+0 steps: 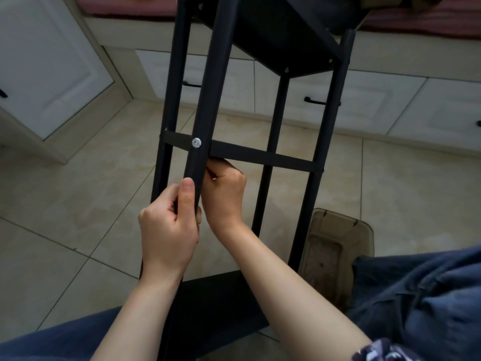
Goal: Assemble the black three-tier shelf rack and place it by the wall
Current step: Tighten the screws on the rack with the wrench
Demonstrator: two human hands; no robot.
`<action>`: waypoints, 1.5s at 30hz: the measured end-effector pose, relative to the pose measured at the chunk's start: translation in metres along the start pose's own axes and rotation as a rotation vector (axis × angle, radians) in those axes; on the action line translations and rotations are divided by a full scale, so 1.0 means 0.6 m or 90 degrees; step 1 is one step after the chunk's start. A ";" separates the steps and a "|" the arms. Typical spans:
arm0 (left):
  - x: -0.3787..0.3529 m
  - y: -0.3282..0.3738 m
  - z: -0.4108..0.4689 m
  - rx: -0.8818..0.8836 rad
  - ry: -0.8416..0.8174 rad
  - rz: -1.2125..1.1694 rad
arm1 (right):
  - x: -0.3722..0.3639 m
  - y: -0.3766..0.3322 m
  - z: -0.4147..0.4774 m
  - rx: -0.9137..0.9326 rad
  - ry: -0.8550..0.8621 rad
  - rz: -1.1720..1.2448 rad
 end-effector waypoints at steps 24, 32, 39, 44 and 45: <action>0.018 -0.003 -0.002 0.046 0.013 0.029 | 0.176 -0.027 0.037 -0.022 -0.011 -0.116; 0.028 0.012 -0.021 0.040 0.011 -0.006 | 0.224 -0.040 0.183 -0.089 0.033 -0.315; 0.034 0.013 -0.026 0.015 0.000 -0.008 | 0.288 0.002 0.226 -0.296 -0.124 -0.401; 0.027 0.009 -0.024 -0.018 0.003 0.018 | 0.286 0.017 0.222 -0.377 -0.127 -0.209; 0.025 0.005 -0.022 -0.016 0.005 0.028 | 0.282 0.018 0.221 -0.367 -0.127 -0.209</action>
Point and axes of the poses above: each hand's wrist, its own z-axis towards the middle knuckle, its own x-axis out of the back of the hand, y = z × x, the point moved 2 cm from there along z, towards the middle knuckle, and after that the axes turned 14 degrees about y, right-handed, at the moved point
